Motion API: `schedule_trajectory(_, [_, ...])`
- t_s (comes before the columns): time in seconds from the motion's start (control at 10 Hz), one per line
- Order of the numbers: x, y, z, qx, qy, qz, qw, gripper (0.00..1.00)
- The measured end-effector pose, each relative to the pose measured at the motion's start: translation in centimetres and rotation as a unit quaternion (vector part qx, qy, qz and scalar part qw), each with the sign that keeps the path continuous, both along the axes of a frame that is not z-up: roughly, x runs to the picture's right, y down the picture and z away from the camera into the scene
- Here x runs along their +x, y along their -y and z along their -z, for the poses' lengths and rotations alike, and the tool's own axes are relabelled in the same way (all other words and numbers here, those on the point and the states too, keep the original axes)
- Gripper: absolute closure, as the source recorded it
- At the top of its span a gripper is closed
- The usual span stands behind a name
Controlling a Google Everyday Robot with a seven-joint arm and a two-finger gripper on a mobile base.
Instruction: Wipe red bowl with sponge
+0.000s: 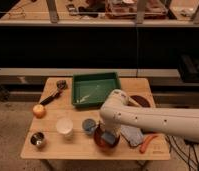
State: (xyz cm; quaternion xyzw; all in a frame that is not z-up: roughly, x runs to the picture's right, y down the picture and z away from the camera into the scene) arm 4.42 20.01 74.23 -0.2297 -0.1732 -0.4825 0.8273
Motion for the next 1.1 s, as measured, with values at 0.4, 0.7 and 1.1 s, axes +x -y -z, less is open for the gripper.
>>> schedule_trajectory(0.4, [-3.4, 0.7, -0.7, 0.011, 0.034, 0.015, 0.9992, 1.0])
schedule_trajectory(0.7, [-5.6, 0.6, 0.6, 0.015, 0.058, 0.035, 0.9976, 1.0])
schedule_trajectory(1.1, [-5.4, 0.0, 2.5, 0.01, 0.051, 0.061, 0.9967, 1.0])
